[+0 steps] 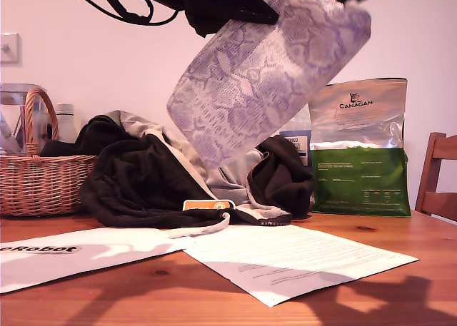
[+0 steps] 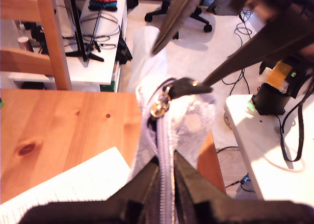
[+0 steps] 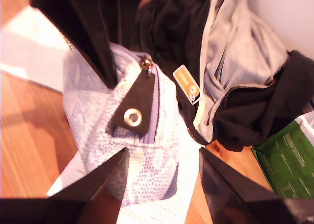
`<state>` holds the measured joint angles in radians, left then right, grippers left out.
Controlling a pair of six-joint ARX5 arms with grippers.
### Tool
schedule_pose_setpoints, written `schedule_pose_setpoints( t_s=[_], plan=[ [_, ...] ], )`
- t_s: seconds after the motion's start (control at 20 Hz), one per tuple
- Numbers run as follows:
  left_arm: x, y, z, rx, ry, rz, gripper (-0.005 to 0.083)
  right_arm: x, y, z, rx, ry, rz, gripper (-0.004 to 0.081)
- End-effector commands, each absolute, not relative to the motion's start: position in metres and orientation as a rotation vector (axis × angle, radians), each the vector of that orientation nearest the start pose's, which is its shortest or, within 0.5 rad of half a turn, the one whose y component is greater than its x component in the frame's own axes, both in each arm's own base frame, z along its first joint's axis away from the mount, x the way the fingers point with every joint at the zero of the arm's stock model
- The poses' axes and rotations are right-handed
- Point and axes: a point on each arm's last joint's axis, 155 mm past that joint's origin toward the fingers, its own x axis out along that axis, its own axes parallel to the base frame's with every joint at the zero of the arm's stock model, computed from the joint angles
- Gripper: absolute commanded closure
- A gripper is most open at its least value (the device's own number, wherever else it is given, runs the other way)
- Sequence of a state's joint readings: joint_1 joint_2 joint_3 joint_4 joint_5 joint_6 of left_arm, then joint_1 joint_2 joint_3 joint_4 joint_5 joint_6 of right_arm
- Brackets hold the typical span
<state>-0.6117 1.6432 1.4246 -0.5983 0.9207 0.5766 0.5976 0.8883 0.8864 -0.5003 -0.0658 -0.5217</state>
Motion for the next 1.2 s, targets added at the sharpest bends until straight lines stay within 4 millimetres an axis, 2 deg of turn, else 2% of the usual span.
schedule_pose_setpoints(
  t_s=[0.0,0.4,0.55,0.7,0.8,0.95,1.15],
  plan=[
    [0.243,-0.367,0.243,0.287,0.433,-1.684,0.0795,0.260,0.193,0.252,-0.626,0.285,0.765,0.0370],
    [0.235,-0.373,0.241,0.307,0.432,-1.698,0.0795,0.268,0.199,0.273,-0.608,0.194,0.750,0.0372],
    [0.227,-0.378,0.241,0.313,0.428,-1.719,0.0795,0.273,0.203,0.293,-0.576,0.122,0.734,0.0385],
    [0.224,-0.383,0.238,0.338,0.429,-1.714,0.0795,0.266,0.218,0.306,-0.520,0.072,0.779,0.0385],
    [0.226,-0.383,0.237,0.350,0.432,-1.700,0.0795,0.262,0.222,0.303,-0.523,0.084,0.789,0.0384],
    [0.233,-0.380,0.233,0.367,0.444,-1.665,0.0795,0.264,0.212,0.291,-0.543,0.149,0.753,0.0384],
    [0.249,-0.370,0.220,0.464,0.444,-1.591,0.0795,0.247,0.207,0.292,-0.476,0.272,0.787,0.0378]
  ],
)
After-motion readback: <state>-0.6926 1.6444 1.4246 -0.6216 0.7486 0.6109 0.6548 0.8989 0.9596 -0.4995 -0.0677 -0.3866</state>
